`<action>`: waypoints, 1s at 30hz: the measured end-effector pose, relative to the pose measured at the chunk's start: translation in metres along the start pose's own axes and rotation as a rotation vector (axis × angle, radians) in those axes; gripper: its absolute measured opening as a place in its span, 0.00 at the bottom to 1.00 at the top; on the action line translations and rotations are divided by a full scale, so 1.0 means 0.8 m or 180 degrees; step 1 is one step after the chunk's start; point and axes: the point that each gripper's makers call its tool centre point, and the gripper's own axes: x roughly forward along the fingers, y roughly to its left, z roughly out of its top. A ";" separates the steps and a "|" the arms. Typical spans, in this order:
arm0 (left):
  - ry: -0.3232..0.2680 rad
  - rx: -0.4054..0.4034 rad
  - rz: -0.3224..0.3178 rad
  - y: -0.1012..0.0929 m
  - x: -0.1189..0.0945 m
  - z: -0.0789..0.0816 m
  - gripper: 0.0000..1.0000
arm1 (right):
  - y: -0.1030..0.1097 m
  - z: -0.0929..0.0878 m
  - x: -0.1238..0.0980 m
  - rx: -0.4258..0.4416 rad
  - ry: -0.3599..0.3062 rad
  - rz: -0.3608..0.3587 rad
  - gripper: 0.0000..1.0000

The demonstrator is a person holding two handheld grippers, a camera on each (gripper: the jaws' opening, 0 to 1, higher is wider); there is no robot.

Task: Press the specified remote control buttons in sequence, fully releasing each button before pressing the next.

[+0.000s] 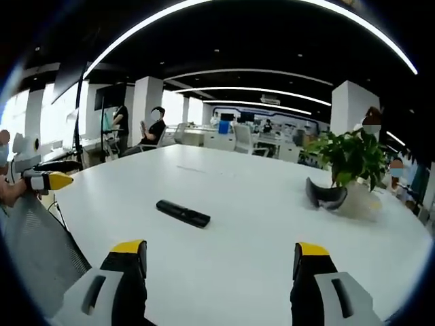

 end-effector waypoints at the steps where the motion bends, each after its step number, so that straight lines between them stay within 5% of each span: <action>1: 0.0009 -0.0010 -0.0012 -0.001 0.000 -0.001 0.96 | -0.001 -0.001 0.000 0.0016 0.0007 -0.0004 0.89; 14: 0.0094 0.0071 -0.0097 -0.008 0.003 -0.006 0.94 | -0.004 -0.015 0.004 -0.0188 0.0210 -0.0026 0.89; 30: 0.0151 0.0071 0.0080 0.004 0.003 -0.011 0.93 | 0.003 -0.009 0.002 -0.0099 0.0122 0.0040 0.86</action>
